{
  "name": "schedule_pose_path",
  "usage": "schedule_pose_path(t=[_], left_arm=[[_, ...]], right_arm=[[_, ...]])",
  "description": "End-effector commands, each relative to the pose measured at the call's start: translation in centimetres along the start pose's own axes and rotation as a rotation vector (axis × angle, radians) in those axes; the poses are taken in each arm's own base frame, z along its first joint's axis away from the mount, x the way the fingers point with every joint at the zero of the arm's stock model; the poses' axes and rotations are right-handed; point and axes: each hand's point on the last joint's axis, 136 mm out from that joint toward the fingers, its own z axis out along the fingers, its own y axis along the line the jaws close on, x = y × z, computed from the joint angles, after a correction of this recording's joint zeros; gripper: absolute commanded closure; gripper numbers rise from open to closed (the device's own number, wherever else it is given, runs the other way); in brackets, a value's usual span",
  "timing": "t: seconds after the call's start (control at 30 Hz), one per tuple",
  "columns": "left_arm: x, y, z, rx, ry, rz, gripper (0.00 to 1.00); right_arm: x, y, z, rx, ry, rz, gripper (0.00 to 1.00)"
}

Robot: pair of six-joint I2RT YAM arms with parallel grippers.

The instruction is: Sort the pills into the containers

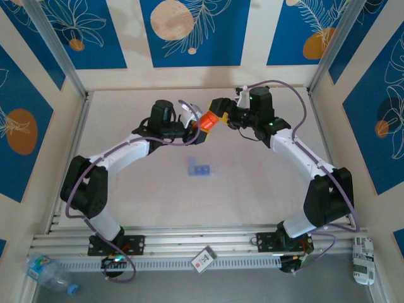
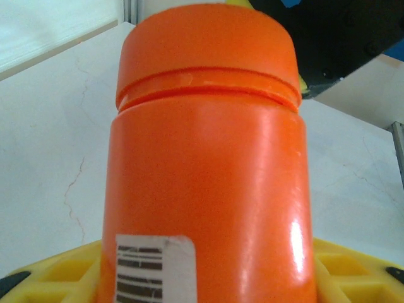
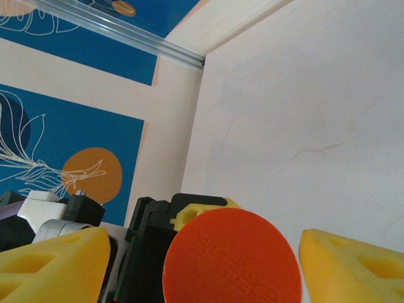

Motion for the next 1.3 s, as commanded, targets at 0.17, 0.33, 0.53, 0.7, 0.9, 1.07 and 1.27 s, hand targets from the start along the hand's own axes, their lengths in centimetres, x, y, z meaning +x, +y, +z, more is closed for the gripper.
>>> schedule_pose_path(t=[0.17,0.33,0.53,0.7,0.9,1.07,1.27], left_arm=[[-2.2,-0.7,-0.6,-0.007,-0.042,0.070,1.00],[-2.3,-0.6,-0.7,-0.012,-0.044,0.069,1.00],[-2.3,-0.4,-0.5,-0.015,-0.052,0.058,1.00],[-2.8,-1.5,-0.5,0.061,-0.072,0.034,1.00],[-3.5,-2.3,-0.6,0.117,-0.066,0.015,1.00],[-4.0,-2.2,-0.9,0.113,-0.096,0.007,1.00],[-4.0,-1.8,-1.6,0.073,-0.113,0.016,1.00]], right_arm=[[0.3,0.1,0.8,0.000,0.021,0.024,0.35],[0.9,-0.1,1.2,-0.009,0.043,0.026,0.47],[1.6,-0.3,1.3,-0.027,0.072,0.020,0.52],[1.8,0.4,1.4,-0.074,0.105,-0.008,0.53],[2.1,1.3,1.4,-0.120,0.143,-0.111,0.56],[2.4,2.0,1.0,-0.213,0.159,-0.274,0.56],[1.6,2.0,0.2,-0.233,0.149,-0.267,0.51]])
